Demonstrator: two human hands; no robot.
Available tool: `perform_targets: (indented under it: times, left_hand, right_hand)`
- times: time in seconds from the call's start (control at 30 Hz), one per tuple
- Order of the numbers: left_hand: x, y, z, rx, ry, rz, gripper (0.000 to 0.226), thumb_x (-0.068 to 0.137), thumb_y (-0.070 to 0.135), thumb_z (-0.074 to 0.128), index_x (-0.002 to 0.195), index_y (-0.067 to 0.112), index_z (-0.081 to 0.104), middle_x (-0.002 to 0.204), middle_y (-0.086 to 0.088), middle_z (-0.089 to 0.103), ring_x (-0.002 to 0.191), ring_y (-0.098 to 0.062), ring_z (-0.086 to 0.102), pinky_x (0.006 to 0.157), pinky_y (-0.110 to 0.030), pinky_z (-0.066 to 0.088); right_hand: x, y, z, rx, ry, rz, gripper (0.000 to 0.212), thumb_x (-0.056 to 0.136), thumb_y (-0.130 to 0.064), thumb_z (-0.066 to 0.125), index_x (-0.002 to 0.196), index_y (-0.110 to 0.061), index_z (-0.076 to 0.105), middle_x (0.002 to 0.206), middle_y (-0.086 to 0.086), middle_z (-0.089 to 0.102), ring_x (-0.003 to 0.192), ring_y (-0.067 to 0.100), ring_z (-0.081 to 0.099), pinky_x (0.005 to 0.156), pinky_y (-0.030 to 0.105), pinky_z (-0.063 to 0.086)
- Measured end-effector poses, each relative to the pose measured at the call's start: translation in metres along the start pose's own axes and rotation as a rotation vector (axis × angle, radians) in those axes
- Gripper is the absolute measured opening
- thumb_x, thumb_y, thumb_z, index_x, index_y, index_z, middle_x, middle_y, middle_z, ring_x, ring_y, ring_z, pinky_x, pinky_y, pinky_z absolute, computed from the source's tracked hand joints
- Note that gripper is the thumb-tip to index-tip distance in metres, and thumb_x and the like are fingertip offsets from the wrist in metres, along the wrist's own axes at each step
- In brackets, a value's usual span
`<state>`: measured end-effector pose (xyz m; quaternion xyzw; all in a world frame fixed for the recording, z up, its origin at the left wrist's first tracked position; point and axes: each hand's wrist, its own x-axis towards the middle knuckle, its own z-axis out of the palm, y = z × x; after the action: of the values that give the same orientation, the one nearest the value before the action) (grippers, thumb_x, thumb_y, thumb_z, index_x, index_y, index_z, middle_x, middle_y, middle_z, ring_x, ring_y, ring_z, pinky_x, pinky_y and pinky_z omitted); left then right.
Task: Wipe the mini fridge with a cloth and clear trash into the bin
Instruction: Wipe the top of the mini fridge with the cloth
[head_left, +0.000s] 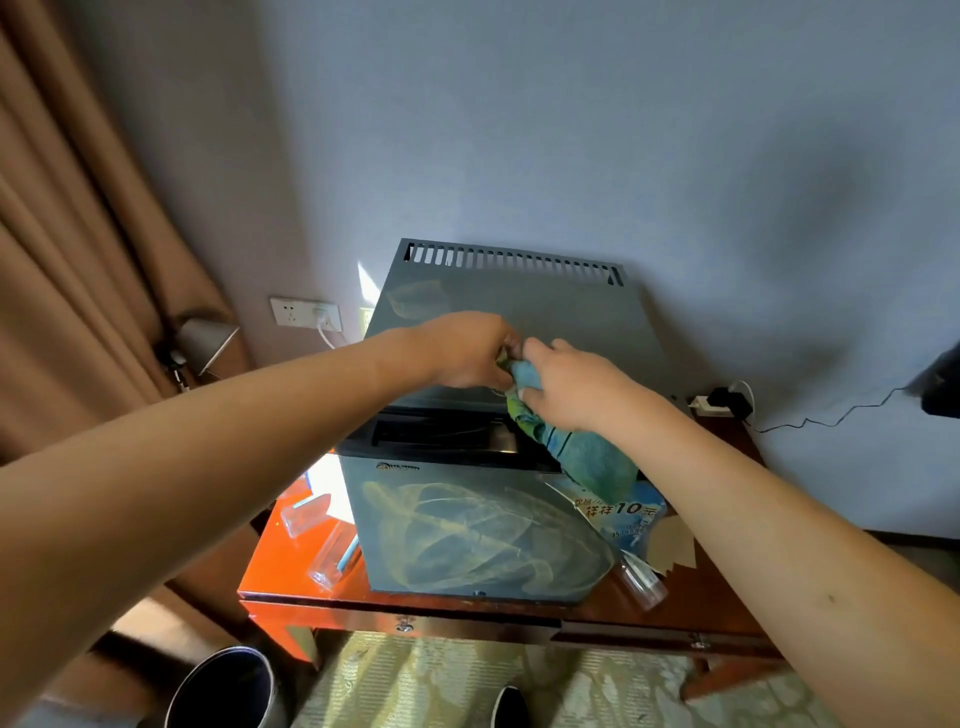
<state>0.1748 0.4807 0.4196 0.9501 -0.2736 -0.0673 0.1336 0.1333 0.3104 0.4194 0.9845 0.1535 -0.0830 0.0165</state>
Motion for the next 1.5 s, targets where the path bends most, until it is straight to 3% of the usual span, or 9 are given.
perform_targets:
  times: [0.13, 0.37, 0.6, 0.7, 0.8, 0.97, 1.1, 1.33, 1.5]
  left_hand:
    - [0.003, -0.003, -0.002, 0.078, -0.004, -0.003, 0.025, 0.087, 0.041, 0.075, 0.109, 0.030, 0.070, 0.077, 0.011, 0.060, 0.070, -0.012, 0.056, 0.060, -0.029, 0.040]
    - [0.032, -0.012, -0.012, 0.132, 0.072, -0.122, 0.033, 0.092, 0.042, 0.067, 0.123, 0.030, 0.067, 0.103, 0.004, 0.068, 0.098, -0.023, 0.065, 0.072, -0.033, 0.047]
    - [0.009, -0.014, -0.012, 0.083, 0.050, -0.024, 0.027, 0.086, 0.037, 0.074, 0.112, 0.027, 0.072, 0.075, 0.011, 0.058, 0.073, -0.015, 0.057, 0.057, -0.027, 0.036]
    - [-0.007, -0.020, -0.005, 0.088, 0.030, 0.011, 0.026, 0.087, 0.040, 0.075, 0.110, 0.031, 0.072, 0.074, 0.011, 0.060, 0.065, -0.008, 0.053, 0.057, -0.026, 0.036]
    - [-0.011, -0.020, -0.007, 0.098, 0.020, 0.018, 0.029, 0.087, 0.043, 0.074, 0.114, 0.031, 0.071, 0.078, 0.012, 0.061, 0.067, -0.008, 0.055, 0.058, -0.026, 0.040]
    - [0.006, -0.020, -0.017, 0.202, 0.059, -0.051, 0.034, 0.090, 0.045, 0.067, 0.123, 0.035, 0.069, 0.099, 0.004, 0.071, 0.092, -0.021, 0.066, 0.071, -0.032, 0.052]
    - [0.016, -0.023, -0.018, 0.150, 0.069, -0.110, 0.028, 0.091, 0.036, 0.066, 0.118, 0.026, 0.071, 0.087, 0.003, 0.066, 0.083, -0.022, 0.062, 0.067, -0.031, 0.048]
    - [-0.033, -0.026, -0.008, 0.045, 0.072, -0.085, 0.027, 0.087, 0.043, 0.072, 0.111, 0.030, 0.072, 0.075, 0.013, 0.058, 0.070, -0.011, 0.055, 0.061, -0.028, 0.040]
    - [-0.052, -0.024, 0.003, 0.053, 0.150, -0.138, 0.026, 0.088, 0.048, 0.069, 0.107, 0.030, 0.072, 0.080, 0.008, 0.063, 0.075, -0.017, 0.059, 0.062, -0.028, 0.043]
  right_hand:
    - [0.001, -0.002, -0.002, -0.038, 0.000, -0.004, 0.039, 0.100, -0.043, 0.048, 0.131, -0.022, 0.038, 0.116, 0.007, 0.049, 0.089, 0.029, 0.057, 0.065, 0.038, 0.046]
    - [0.052, 0.005, -0.014, 0.054, 0.042, 0.114, 0.035, 0.097, -0.041, 0.053, 0.124, -0.021, 0.042, 0.121, 0.011, 0.051, 0.099, 0.033, 0.056, 0.073, 0.039, 0.046]
    - [0.026, -0.006, -0.007, 0.100, -0.039, 0.071, 0.036, 0.098, -0.043, 0.054, 0.122, -0.021, 0.037, 0.119, 0.012, 0.046, 0.091, 0.033, 0.057, 0.071, 0.039, 0.047]
    - [0.006, -0.019, -0.003, 0.083, -0.039, 0.027, 0.034, 0.100, -0.043, 0.052, 0.121, -0.023, 0.035, 0.116, 0.010, 0.045, 0.089, 0.033, 0.058, 0.072, 0.041, 0.051]
    - [0.002, -0.025, -0.005, 0.054, -0.023, 0.039, 0.035, 0.100, -0.044, 0.049, 0.125, -0.023, 0.036, 0.118, 0.010, 0.047, 0.091, 0.033, 0.058, 0.070, 0.041, 0.050]
    - [0.032, -0.023, -0.011, 0.078, 0.028, 0.136, 0.031, 0.098, -0.043, 0.050, 0.117, -0.022, 0.038, 0.118, 0.010, 0.051, 0.091, 0.032, 0.054, 0.070, 0.040, 0.046]
    - [0.053, -0.025, -0.017, 0.075, 0.028, 0.184, 0.037, 0.099, -0.034, 0.053, 0.130, -0.020, 0.038, 0.125, 0.014, 0.048, 0.087, 0.034, 0.051, 0.066, 0.039, 0.042]
    - [0.016, -0.027, -0.005, 0.075, -0.001, -0.049, 0.031, 0.096, -0.048, 0.056, 0.113, -0.026, 0.041, 0.109, 0.005, 0.048, 0.089, 0.031, 0.058, 0.075, 0.042, 0.052]
    - [0.014, -0.026, -0.012, 0.025, 0.023, -0.160, 0.038, 0.094, -0.053, 0.058, 0.126, -0.034, 0.048, 0.108, -0.001, 0.051, 0.095, 0.024, 0.056, 0.076, 0.040, 0.051]
